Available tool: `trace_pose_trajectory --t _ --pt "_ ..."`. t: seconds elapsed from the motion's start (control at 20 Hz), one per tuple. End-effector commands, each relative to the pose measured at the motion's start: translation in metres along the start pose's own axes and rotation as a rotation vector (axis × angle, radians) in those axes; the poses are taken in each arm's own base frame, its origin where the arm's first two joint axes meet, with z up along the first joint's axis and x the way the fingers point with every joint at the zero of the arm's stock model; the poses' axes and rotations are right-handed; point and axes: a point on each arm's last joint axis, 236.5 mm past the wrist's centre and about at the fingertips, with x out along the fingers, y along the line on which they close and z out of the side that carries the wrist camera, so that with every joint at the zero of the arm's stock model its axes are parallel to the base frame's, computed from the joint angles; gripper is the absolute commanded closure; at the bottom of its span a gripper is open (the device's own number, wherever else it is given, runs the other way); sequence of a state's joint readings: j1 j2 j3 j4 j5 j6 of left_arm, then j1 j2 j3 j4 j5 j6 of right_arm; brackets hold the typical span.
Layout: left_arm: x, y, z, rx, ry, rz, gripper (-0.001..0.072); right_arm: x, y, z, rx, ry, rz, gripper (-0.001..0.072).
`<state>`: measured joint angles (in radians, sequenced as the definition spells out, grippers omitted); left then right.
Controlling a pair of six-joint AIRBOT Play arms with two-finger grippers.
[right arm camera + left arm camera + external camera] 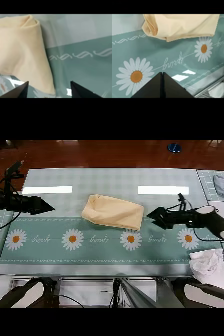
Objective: Fold the shirts.
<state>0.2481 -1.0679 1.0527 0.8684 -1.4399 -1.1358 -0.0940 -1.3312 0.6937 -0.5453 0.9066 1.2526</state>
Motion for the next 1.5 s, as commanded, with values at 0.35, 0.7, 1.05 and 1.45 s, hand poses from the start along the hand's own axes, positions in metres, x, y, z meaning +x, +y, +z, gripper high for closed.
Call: trace_pose_trajectory --t 0.35,0.7,1.05,1.45 --pt "0.0 0.0 0.0 0.002 -0.001 0.001 0.0686 0.085 0.075 -0.02 0.03 0.073 0.166 0.0682" --pt "0.0 0.001 0.002 0.025 -0.007 0.004 0.0685 -0.102 0.203 0.04 -0.188 -0.131 0.418 0.0682" --pt "0.0 0.002 0.004 0.052 -0.016 0.007 0.0685 -0.298 0.144 0.035 -0.03 -0.427 0.162 0.0683" --pt "0.0 -0.001 0.003 0.103 -0.012 -0.006 0.0684 -0.391 -0.012 -0.031 0.412 -0.553 -0.298 0.0682"
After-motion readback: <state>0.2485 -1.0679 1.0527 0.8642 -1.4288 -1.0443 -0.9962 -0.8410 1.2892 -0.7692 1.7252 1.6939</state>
